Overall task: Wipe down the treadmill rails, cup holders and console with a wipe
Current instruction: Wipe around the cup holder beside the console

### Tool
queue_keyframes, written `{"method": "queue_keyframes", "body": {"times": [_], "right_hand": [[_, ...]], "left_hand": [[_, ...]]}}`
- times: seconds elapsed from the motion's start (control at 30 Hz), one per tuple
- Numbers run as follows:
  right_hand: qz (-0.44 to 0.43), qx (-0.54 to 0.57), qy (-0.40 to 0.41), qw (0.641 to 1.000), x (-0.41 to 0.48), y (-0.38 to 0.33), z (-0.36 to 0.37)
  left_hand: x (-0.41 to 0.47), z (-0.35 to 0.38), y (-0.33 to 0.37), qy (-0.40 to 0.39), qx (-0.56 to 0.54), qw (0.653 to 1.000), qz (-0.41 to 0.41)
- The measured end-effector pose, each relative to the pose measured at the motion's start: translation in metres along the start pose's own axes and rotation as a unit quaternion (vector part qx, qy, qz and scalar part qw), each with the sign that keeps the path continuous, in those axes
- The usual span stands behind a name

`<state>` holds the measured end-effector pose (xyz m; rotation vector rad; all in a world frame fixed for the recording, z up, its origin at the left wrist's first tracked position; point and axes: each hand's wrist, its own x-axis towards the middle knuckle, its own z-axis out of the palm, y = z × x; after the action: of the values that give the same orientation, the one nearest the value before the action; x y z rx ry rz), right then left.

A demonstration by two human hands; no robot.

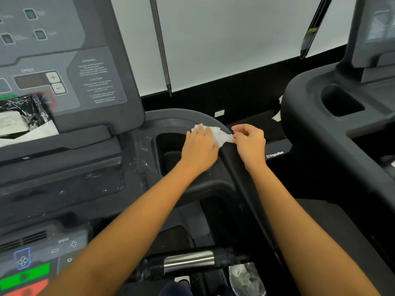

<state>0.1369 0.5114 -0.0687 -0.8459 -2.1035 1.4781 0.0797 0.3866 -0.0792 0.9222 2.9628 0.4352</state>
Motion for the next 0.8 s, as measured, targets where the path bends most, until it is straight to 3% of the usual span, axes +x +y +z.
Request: {"method": "queue_keyframes", "body": {"times": [0.1, 0.3, 0.43, 0.57, 0.7, 0.8], "right_hand": [[0.038, 0.073, 0.017, 0.996, 0.001, 0.005, -0.002], [0.06, 0.12, 0.036, 0.99, 0.002, 0.002, -0.015], [0.057, 0.095, 0.025, 0.994, 0.0, 0.001, -0.018], [0.04, 0.049, 0.015, 0.998, -0.007, 0.006, -0.009], [0.027, 0.041, 0.027, 0.998, -0.015, 0.01, -0.008], [0.015, 0.048, 0.04, 0.998, -0.019, 0.012, -0.009]], "left_hand": [[-0.014, 0.011, 0.023, 0.052, 0.02, 0.998, -0.007], [-0.058, 0.008, 0.037, 0.116, -0.087, 0.984, 0.099], [-0.025, -0.01, -0.013, 0.135, -0.097, 0.986, -0.005], [-0.002, -0.013, -0.023, 0.158, -0.085, 0.983, -0.022], [-0.011, -0.004, 0.006, 0.094, -0.008, 0.996, 0.001], [-0.052, 0.001, 0.027, 0.049, -0.032, 0.997, 0.042]]}}
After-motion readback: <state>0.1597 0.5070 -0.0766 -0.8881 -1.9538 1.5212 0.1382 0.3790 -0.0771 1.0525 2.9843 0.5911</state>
